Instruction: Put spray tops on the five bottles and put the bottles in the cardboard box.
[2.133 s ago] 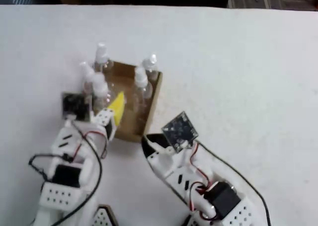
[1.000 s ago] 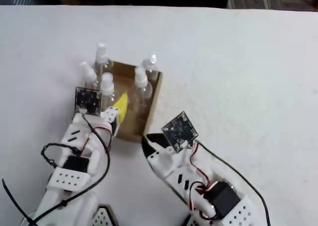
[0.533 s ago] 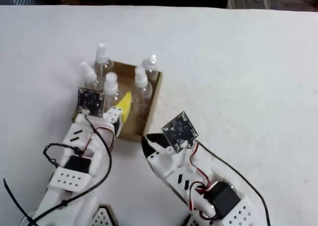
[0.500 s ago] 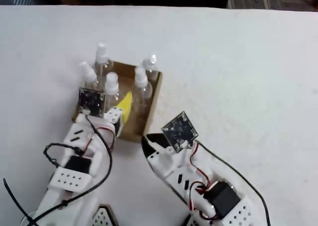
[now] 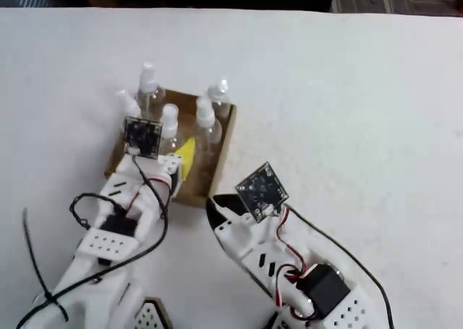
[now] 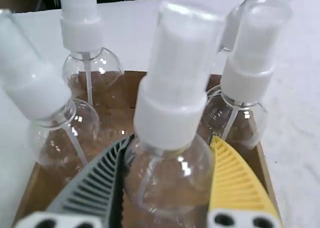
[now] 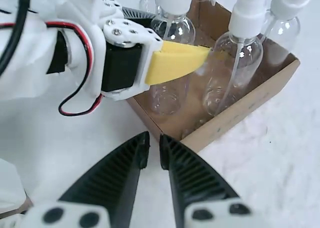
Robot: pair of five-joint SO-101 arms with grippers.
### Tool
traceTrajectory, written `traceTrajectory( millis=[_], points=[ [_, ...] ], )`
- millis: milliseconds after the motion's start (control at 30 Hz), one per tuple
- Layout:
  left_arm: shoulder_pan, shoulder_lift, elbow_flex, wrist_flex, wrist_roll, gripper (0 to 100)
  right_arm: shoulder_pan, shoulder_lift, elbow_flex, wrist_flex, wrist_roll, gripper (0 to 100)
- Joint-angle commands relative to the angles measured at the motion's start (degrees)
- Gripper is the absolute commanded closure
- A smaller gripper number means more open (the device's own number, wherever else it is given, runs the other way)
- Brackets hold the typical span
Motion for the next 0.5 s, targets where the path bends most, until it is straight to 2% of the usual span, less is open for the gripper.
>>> traceTrajectory(
  millis=[0, 133, 467],
  points=[
    [0.5, 1.9, 0.4, -8.4, -0.6, 98, 0.3, -0.5, -0.5, -1.4, 0.5, 98.2],
    [0.1, 2.3, 3.9, -12.7, -1.0, 98, 0.3, -0.5, -0.4, -1.4, 0.5, 98.2],
    [-0.9, 4.9, 5.1, -12.6, -1.1, 98, 0.3, -0.5, -0.4, -1.4, 0.5, 98.2]
  ],
)
